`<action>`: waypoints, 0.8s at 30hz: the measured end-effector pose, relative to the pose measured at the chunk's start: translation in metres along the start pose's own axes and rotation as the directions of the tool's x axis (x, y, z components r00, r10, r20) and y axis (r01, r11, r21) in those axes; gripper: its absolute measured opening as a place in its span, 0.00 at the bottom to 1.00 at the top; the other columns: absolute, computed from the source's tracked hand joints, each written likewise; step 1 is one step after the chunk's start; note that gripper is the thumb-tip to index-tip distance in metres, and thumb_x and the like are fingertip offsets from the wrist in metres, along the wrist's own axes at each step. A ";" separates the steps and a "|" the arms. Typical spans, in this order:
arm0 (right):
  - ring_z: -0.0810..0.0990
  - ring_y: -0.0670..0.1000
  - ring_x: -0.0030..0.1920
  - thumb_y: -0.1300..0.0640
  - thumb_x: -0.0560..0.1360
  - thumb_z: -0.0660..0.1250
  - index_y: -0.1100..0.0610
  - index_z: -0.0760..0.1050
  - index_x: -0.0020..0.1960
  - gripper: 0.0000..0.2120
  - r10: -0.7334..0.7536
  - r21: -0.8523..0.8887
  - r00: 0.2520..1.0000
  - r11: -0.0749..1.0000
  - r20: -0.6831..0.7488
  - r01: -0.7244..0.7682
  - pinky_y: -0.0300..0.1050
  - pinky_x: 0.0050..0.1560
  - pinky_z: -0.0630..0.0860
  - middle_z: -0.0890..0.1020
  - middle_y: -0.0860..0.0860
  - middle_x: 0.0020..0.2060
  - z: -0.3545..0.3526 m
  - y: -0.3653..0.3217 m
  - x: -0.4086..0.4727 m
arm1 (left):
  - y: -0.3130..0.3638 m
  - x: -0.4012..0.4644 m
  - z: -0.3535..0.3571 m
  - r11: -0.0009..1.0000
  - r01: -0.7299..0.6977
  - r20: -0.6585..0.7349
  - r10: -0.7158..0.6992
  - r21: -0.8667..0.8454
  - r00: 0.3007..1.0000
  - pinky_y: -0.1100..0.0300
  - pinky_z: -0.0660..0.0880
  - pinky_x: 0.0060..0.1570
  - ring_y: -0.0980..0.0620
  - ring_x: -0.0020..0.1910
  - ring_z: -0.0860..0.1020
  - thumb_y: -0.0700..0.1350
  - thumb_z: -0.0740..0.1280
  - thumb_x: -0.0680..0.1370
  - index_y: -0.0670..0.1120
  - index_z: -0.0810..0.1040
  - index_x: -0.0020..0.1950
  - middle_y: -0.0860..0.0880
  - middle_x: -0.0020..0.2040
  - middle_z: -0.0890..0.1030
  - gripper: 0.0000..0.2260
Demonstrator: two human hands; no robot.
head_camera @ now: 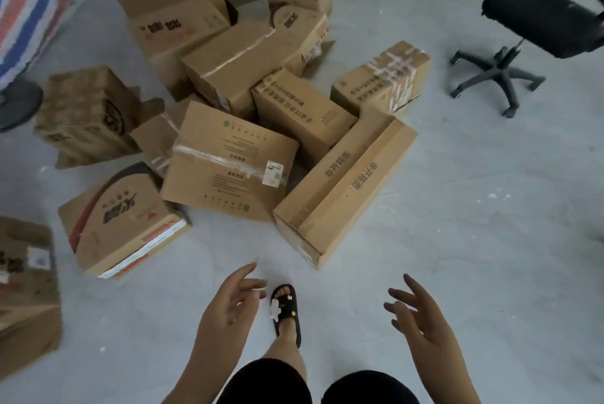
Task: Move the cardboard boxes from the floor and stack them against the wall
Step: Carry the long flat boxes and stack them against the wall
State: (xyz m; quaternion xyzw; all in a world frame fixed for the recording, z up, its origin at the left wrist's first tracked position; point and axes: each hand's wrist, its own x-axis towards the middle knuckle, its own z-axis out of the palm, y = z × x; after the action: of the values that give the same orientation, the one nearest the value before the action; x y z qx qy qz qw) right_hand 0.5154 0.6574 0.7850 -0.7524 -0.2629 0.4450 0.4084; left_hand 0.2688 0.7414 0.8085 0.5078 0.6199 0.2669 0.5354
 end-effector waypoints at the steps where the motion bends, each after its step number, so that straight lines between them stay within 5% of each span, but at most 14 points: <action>1: 0.82 0.48 0.52 0.60 0.76 0.65 0.37 0.69 0.59 0.20 0.019 0.006 1.000 1.000 -0.013 -0.019 0.57 0.59 0.76 0.82 0.45 0.53 0.011 -0.007 0.011 | 0.005 0.022 -0.007 1.000 0.001 0.023 -0.001 0.011 1.000 0.61 0.74 0.52 0.59 0.50 0.80 0.38 0.61 0.79 0.57 0.74 0.58 0.60 0.49 0.81 0.15; 9: 0.82 0.45 0.52 0.58 0.79 0.61 0.42 0.69 0.63 0.17 0.217 0.129 0.972 0.970 -0.094 -0.205 0.51 0.56 0.77 0.81 0.45 0.54 0.085 0.015 0.139 | -0.024 0.212 0.006 0.966 0.024 0.201 -0.078 0.256 0.977 0.77 0.71 0.46 0.63 0.52 0.78 0.42 0.62 0.80 0.61 0.71 0.57 0.57 0.52 0.80 0.14; 14: 0.76 0.49 0.61 0.56 0.79 0.61 0.47 0.66 0.69 0.19 0.387 0.187 0.911 0.914 -0.143 -0.359 0.49 0.58 0.75 0.75 0.45 0.61 0.140 0.103 0.233 | -0.115 0.330 0.055 0.947 0.198 0.099 -0.229 0.251 0.968 0.63 0.72 0.51 0.52 0.58 0.76 0.43 0.62 0.80 0.53 0.71 0.62 0.52 0.55 0.78 0.12; 18: 0.69 0.46 0.68 0.51 0.78 0.63 0.48 0.58 0.75 0.27 0.511 0.227 0.856 0.845 -0.077 -0.484 0.49 0.67 0.68 0.68 0.45 0.68 0.179 0.166 0.278 | -0.191 0.382 0.081 0.896 0.391 0.001 -0.401 0.210 0.916 0.59 0.71 0.54 0.51 0.63 0.72 0.50 0.63 0.79 0.49 0.66 0.71 0.50 0.65 0.72 0.21; 21: 0.67 0.46 0.70 0.42 0.73 0.65 0.41 0.56 0.74 0.32 0.522 0.224 0.852 0.828 0.023 -0.514 0.52 0.70 0.66 0.68 0.43 0.70 0.199 0.207 0.296 | -0.223 0.404 0.096 0.877 0.455 0.071 -0.469 0.156 0.880 0.53 0.68 0.64 0.55 0.64 0.70 0.54 0.61 0.79 0.51 0.62 0.74 0.53 0.69 0.69 0.24; 24: 0.72 0.48 0.67 0.32 0.66 0.66 0.33 0.57 0.71 0.36 0.481 0.301 0.862 0.808 0.158 -0.506 0.55 0.67 0.69 0.73 0.43 0.67 0.212 0.229 0.303 | -0.232 0.413 0.108 0.868 0.492 0.162 -0.495 0.062 0.854 0.55 0.68 0.64 0.58 0.59 0.73 0.54 0.59 0.80 0.53 0.66 0.71 0.54 0.66 0.72 0.20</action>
State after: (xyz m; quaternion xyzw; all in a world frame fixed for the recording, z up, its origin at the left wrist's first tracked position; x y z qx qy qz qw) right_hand 0.4769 0.8469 0.3955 -0.6979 0.0054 0.6010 0.3894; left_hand 0.3265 1.0170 0.4123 0.3580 0.6831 0.0701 0.6327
